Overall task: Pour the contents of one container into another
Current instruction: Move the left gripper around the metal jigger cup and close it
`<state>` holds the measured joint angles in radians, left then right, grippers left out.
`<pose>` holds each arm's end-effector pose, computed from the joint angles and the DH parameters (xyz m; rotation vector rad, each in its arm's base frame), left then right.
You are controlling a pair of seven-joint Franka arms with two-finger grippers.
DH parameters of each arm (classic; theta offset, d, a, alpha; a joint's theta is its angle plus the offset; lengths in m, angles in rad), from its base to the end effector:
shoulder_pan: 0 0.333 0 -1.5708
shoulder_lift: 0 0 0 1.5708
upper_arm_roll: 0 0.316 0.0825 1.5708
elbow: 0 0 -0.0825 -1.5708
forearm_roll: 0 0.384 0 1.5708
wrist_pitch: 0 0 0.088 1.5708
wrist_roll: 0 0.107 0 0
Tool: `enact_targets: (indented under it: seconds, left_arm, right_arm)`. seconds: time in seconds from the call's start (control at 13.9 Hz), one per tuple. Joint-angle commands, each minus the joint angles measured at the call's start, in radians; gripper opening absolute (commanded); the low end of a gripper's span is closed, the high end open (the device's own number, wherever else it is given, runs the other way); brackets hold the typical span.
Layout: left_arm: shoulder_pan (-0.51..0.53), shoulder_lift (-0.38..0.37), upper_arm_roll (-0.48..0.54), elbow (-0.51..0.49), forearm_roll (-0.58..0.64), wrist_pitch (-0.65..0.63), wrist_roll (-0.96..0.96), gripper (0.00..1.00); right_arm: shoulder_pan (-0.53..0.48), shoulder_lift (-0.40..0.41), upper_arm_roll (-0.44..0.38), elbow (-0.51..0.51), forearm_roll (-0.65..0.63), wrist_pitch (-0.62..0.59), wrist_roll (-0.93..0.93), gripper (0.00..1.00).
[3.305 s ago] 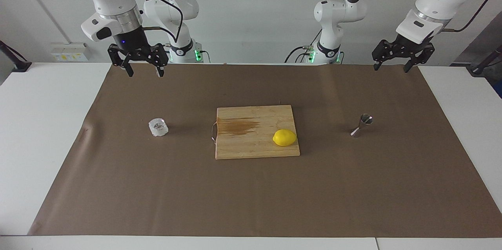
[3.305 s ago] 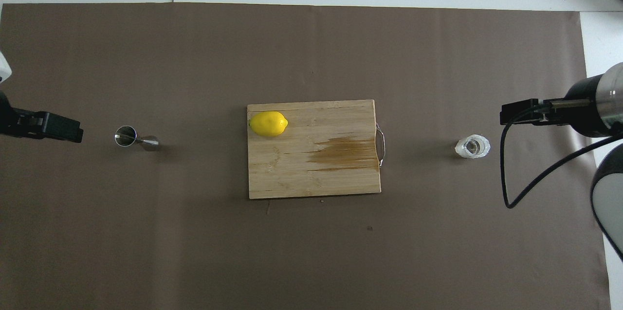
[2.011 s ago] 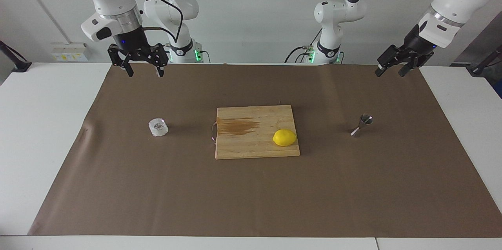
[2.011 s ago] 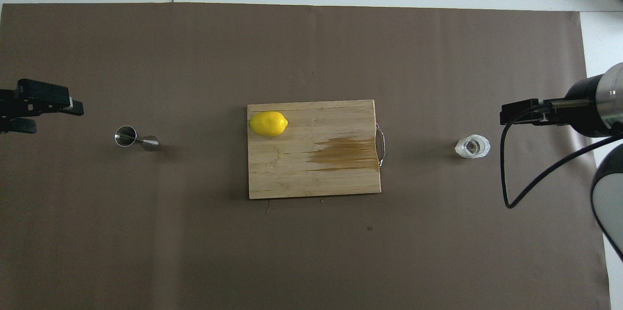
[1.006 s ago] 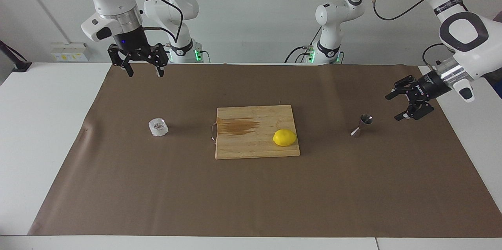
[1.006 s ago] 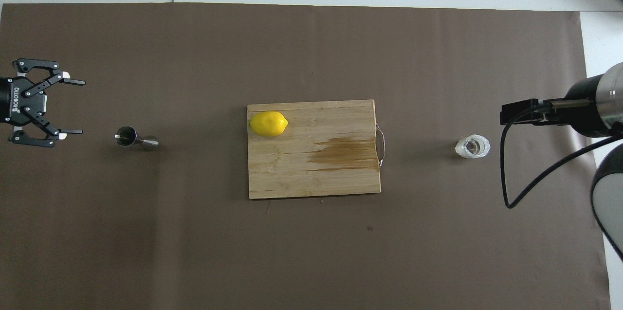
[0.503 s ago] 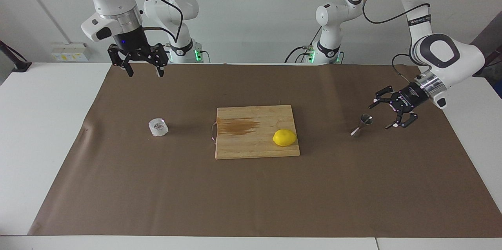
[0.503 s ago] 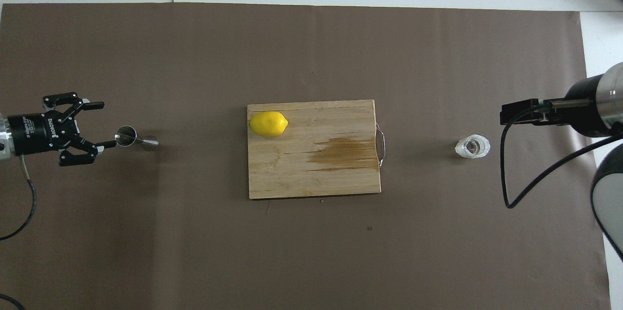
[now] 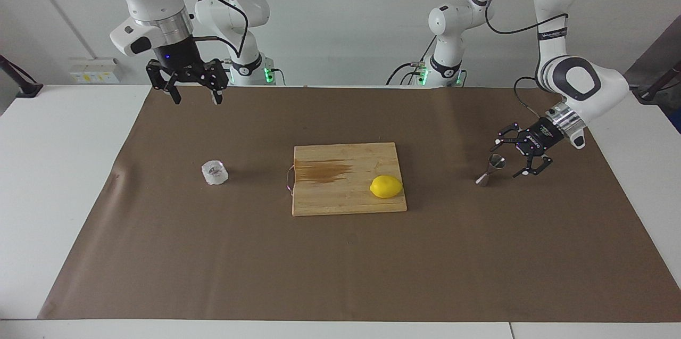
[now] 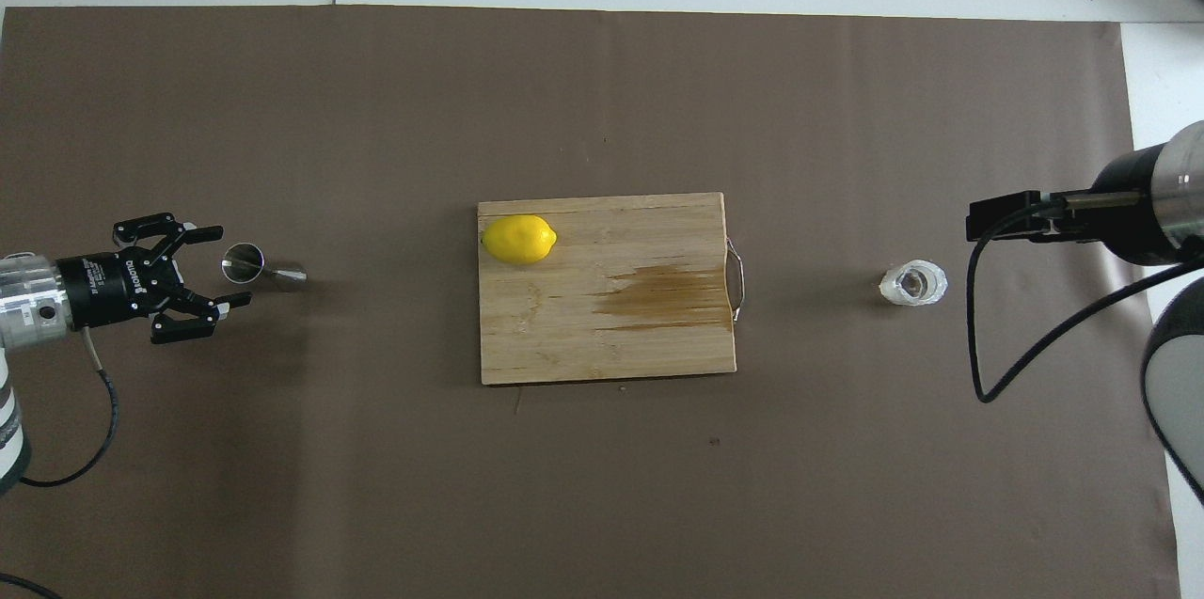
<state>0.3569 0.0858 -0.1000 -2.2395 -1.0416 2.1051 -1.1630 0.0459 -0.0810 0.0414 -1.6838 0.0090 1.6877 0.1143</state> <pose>0.5172 0.0939 0.3319 1.2043 2.0703 -0.6900 0.5377 0.0488 0.6256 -3.1244 0.0432 -0.1311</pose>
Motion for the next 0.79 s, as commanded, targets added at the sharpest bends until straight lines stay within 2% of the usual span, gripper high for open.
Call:
enact_targets:
  seconds: [0.0, 0.72]
  left_arm:
    - [-0.026, -0.037, 0.002, -0.042, -0.021, 0.043, 0.000, 1.00]
    - [-0.027, -0.049, -0.001, -0.037, -0.024, 0.026, 0.005, 1.00]
  right_arm:
    - [-0.009, -0.023, 0.002, -0.028, -0.003, 0.014, -0.018, 1.00]
    - [-0.009, -0.023, 0.003, -0.028, -0.003, 0.014, -0.018, 1.00]
